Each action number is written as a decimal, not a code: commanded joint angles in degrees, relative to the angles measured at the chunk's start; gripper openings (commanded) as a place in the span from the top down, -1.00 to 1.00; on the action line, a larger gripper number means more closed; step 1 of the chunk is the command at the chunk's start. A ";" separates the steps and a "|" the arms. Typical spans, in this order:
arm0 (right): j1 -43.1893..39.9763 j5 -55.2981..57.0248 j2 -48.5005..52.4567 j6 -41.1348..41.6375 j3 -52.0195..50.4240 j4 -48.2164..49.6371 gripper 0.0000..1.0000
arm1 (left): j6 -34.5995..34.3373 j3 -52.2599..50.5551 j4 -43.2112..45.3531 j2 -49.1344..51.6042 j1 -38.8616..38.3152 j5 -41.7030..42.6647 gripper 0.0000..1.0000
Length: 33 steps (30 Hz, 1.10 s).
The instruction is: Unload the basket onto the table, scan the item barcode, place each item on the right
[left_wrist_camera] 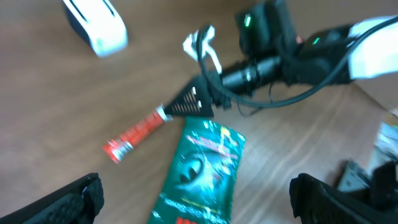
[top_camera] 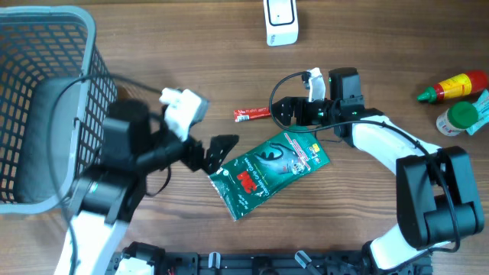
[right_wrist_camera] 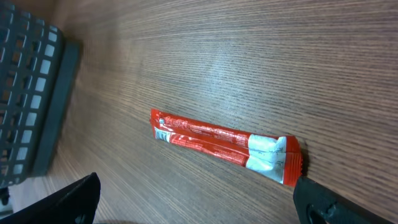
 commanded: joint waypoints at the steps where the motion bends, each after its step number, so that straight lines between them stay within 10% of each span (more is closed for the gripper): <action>1: -0.61 -0.48 0.52 0.22 1.38 -1.73 -0.99 | -15.74 -0.15 6.32 13.57 0.26 1.97 -1.00; 6: -3.78 2.54 0.50 0.90 1.73 -4.31 -0.89 | -31.08 -0.15 12.61 28.13 0.20 2.62 -1.00; 8: -5.16 1.77 0.50 1.97 1.73 -5.01 -0.87 | -31.71 -0.15 15.52 32.70 0.26 2.19 -0.45; 18: -5.31 1.68 0.52 3.28 1.73 -4.79 -0.96 | -47.34 -0.15 28.17 43.17 -2.21 -2.97 0.76; 33: -2.40 3.23 0.52 4.28 10.10 -8.09 -0.99 | -61.37 -0.15 39.15 56.89 -2.12 -5.14 0.78</action>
